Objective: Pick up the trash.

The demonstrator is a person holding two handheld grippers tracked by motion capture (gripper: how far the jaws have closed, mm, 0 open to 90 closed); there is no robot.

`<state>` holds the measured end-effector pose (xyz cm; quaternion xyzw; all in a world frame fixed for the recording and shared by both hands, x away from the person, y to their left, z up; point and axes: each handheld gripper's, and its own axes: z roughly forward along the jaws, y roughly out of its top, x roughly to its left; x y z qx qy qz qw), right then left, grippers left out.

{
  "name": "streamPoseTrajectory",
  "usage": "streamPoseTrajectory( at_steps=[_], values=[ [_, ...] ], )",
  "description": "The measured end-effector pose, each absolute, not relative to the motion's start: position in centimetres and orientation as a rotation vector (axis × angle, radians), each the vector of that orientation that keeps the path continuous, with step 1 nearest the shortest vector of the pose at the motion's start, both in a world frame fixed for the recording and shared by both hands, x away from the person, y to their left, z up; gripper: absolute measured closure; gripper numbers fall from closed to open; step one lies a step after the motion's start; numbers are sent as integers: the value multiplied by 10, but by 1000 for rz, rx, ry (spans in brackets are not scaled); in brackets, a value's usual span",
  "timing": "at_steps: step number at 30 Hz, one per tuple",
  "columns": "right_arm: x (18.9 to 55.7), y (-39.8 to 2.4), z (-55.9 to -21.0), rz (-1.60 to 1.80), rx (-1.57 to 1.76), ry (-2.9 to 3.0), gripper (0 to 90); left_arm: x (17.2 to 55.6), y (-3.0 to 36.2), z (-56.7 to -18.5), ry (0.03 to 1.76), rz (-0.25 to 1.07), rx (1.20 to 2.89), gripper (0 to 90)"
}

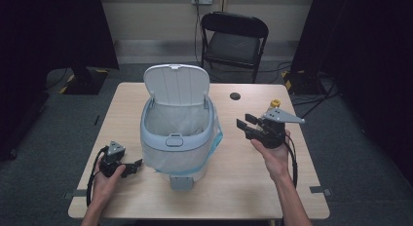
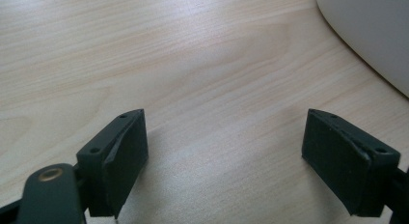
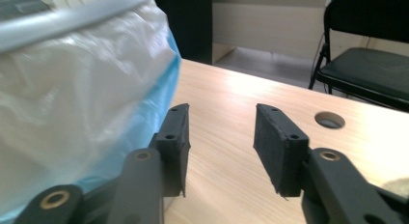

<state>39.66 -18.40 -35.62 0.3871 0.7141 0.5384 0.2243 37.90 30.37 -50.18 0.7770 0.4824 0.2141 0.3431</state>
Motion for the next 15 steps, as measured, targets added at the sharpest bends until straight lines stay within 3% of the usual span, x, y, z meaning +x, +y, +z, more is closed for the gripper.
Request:
streamPoseTrajectory(
  at_steps=[15],
  values=[
    [393, -213, -404, 1348, 1254, 2004, 273, 379, 303, -502, 1254, 557, 2017, 159]
  ],
)
